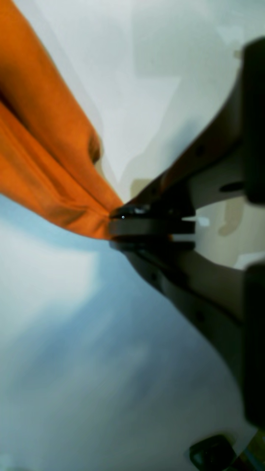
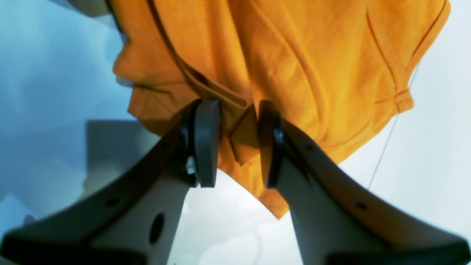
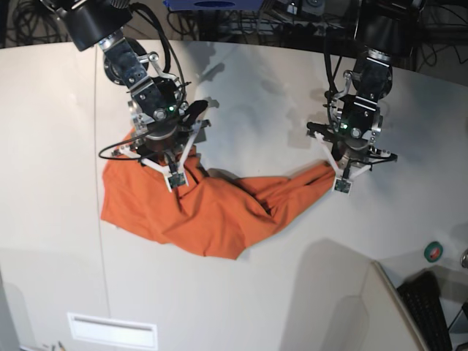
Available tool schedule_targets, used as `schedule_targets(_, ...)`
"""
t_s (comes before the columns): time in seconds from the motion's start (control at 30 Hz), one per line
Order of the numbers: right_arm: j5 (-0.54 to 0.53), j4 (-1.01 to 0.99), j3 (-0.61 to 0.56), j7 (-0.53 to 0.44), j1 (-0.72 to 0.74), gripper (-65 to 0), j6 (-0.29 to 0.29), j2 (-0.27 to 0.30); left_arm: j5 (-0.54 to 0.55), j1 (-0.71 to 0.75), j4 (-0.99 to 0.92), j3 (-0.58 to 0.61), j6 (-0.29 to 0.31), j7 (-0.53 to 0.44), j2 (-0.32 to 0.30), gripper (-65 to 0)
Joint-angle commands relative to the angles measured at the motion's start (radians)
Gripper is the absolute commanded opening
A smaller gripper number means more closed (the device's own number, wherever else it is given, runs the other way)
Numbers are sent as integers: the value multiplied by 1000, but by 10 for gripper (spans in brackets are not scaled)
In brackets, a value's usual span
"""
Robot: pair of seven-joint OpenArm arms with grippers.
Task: Layout the t-shirt on the table in an organized manner, then fold the t-shirt properly
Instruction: 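Lift the shirt with both grippers and pull the grippers apart, then raise the shirt high with both grippers and swing it to hang flat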
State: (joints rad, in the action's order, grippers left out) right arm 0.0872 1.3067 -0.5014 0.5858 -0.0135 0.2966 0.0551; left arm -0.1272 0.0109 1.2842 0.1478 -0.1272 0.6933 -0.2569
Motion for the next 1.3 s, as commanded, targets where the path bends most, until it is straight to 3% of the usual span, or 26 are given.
schedule_targets(0.0,10,14,0,-17,14,-495,8,-2,-12,-15,13,-1,-7,-11,-8,-650)
schedule_targets(0.07,10,14,-1,-17,14,-509,8,-2,-12,-15,13,-1,-7,-11,-6,-650)
schedule_targets(0.17,10,14,-1,-14,14,-650,6,-4,-12,-13,13,-1,-7,-11,-6,-650)
schedule_targets(0.43,7,60,8,-10,5,-650,6,-1,-12,-15,19,-1,-7,-11,-3,-650)
schedule_targets(0.67,10,319,66,136,-69,-650,6,38,-12,-6,157,-14,-7,-1,-9,-650)
schedule_targets(0.77,10,350,91,150,-67,-650,6,70,-12,-22,200,-15,-7,70,-9,-650)
schedule_targets(0.9,10,343,148,148,-9,-650,6,96,-12,-99,229,-1,-7,105,11,-650)
schedule_targets(1.03,10,322,178,148,60,-650,6,171,-12,-223,180,3,-5,108,43,-650)
schedule_targets(1.27,10,162,180,138,278,-650,5,268,-12,-484,-15,187,-5,101,51,-650)
